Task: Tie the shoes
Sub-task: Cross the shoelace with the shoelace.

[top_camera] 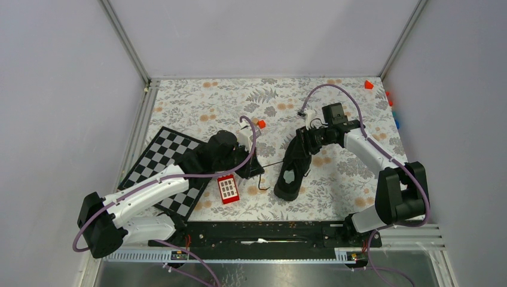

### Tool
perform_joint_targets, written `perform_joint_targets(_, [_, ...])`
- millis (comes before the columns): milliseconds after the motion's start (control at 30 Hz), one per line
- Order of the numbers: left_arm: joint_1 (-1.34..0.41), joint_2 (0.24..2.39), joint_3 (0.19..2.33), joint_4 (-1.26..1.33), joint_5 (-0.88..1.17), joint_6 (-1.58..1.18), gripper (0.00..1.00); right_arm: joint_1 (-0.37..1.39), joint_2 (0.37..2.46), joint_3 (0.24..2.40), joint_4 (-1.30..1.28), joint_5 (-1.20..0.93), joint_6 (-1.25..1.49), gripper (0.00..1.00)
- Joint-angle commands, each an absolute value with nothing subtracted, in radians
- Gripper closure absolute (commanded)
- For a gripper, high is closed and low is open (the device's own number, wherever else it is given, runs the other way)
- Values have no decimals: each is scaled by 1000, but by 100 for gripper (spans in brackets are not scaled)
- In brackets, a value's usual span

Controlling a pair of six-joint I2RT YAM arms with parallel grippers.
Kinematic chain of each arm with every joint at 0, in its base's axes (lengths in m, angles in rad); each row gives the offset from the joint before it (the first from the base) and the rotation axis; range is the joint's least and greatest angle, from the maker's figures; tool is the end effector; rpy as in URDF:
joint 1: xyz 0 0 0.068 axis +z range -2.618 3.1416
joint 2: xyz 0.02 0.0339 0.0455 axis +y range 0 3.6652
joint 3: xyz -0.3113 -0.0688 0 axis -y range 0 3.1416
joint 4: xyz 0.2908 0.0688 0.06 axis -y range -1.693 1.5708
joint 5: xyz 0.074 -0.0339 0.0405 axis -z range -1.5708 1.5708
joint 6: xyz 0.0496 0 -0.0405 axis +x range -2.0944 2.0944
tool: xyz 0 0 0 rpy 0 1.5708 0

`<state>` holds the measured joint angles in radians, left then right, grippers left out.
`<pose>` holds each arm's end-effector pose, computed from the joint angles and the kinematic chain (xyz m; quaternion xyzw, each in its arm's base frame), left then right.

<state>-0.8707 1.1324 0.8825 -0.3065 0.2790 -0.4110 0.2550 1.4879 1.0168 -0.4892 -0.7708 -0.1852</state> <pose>0.1750 -0.2289 0.3173 0.2630 0.8275 -0.3850 0.3129 0.3236 0.1201 0.2554 -0.3032 0.8378 0.3680 0.2658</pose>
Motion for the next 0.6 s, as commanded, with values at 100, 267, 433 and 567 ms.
perform_joint_targets(100, [-875,1119,920,-281,268,-396,100,240,1483,1053,-506,-776,-167,46])
perform_joint_targets(267, [-875,1121,916,-280,269,-396,100,241,1491,1079,-592,-658,-202,45])
perform_joint_targets(433, [-874,1134,920,-275,279,-397,100,241,1498,1093,-617,-636,-192,40])
perform_joint_targets(567, [-875,1129,922,-276,273,-397,100,240,1497,1088,-592,-658,-178,45])
